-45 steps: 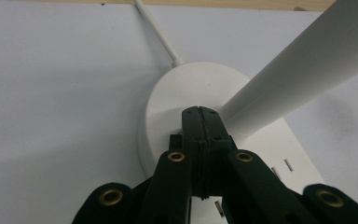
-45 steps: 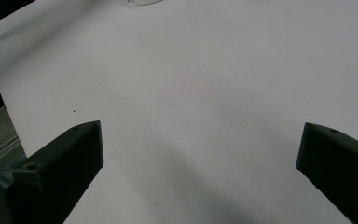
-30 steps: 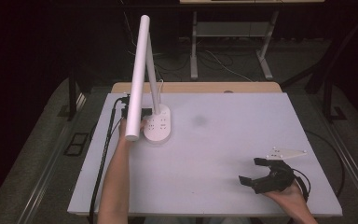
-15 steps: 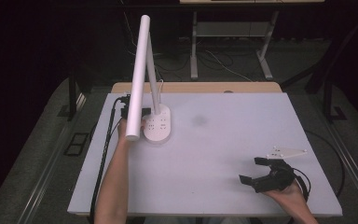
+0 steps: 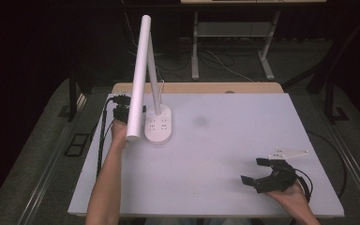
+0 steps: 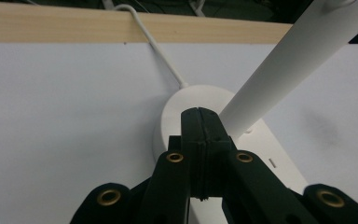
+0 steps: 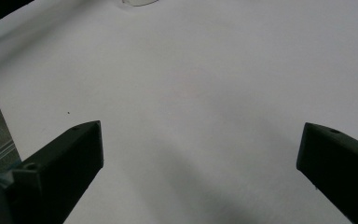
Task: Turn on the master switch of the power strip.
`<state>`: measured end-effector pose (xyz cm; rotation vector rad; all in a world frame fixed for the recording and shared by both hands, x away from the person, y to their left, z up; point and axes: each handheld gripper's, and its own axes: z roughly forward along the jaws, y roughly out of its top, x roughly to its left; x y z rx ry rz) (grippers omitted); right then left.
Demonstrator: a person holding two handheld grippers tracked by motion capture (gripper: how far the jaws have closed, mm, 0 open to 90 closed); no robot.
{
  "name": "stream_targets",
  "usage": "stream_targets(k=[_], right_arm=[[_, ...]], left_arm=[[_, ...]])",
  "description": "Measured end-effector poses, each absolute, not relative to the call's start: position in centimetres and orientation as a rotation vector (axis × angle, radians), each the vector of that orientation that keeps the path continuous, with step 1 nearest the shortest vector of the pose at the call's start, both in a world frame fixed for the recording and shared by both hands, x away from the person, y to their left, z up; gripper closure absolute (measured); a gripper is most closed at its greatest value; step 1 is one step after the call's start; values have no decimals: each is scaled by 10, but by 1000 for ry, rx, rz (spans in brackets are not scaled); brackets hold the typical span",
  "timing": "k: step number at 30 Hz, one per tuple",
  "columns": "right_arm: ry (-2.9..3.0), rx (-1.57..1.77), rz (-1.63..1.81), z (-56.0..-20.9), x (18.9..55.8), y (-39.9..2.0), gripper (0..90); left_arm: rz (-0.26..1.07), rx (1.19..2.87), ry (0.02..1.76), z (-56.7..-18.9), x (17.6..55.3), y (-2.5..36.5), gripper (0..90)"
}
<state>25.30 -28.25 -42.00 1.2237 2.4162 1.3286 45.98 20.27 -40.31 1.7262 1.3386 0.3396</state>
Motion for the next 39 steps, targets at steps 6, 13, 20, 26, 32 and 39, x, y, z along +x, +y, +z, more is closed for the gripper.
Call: stream_targets(k=[6,13,20,26,32,39], right_arm=[[2419,1221,1328,-420,253,-282,1],[2421,1219,1329,-420,253,-282,1],[2422,1216,1331,-420,252,-282,1],[2422,1217,1331,-419,252,-281,1],[2427,1210,1329,-419,252,-280,1],[2426,1211,1328,-419,252,-280,1]], left_arm=[[371,1735,1322,-391,452,210,898],[381,1738,1298,-379,443,215,897],[391,1734,1280,-371,430,218,896],[395,1725,1259,-369,417,224,878],[402,1713,1262,-367,403,231,872],[371,1652,1249,-364,386,238,782]])
